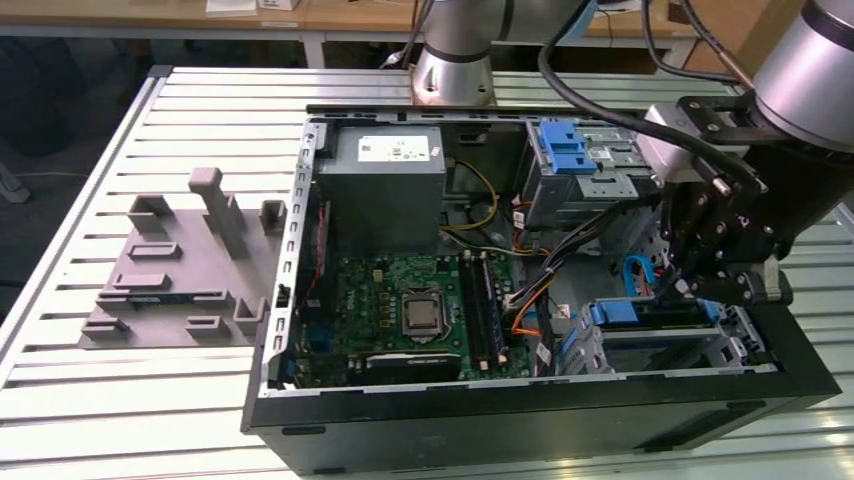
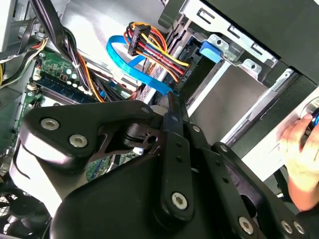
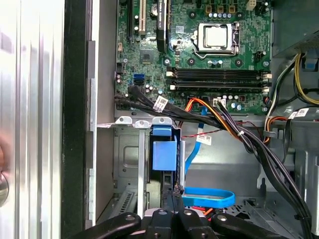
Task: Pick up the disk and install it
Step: 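Insert the second disk wire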
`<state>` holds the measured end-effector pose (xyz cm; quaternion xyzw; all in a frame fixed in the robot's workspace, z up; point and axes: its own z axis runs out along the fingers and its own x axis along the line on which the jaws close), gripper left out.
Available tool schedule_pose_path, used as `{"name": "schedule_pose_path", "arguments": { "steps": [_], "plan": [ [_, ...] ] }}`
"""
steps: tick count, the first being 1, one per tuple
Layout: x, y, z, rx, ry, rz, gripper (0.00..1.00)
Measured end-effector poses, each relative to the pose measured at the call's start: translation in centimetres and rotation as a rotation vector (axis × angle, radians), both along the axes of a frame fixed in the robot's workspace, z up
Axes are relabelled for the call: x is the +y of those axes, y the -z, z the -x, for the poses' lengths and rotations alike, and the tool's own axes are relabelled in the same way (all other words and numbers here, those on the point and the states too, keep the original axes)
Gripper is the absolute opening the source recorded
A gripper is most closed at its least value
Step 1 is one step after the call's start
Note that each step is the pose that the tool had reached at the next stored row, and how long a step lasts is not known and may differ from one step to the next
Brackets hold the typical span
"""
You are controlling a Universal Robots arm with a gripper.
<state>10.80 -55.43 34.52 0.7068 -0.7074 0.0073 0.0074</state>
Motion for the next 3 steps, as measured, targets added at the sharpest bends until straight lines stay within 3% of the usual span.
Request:
{"name": "schedule_pose_path", "arguments": {
  "steps": [3],
  "plan": [
    [0.00, -0.03, 0.00, 0.0000, 0.000, 0.0001, 0.11]
  ]
}}
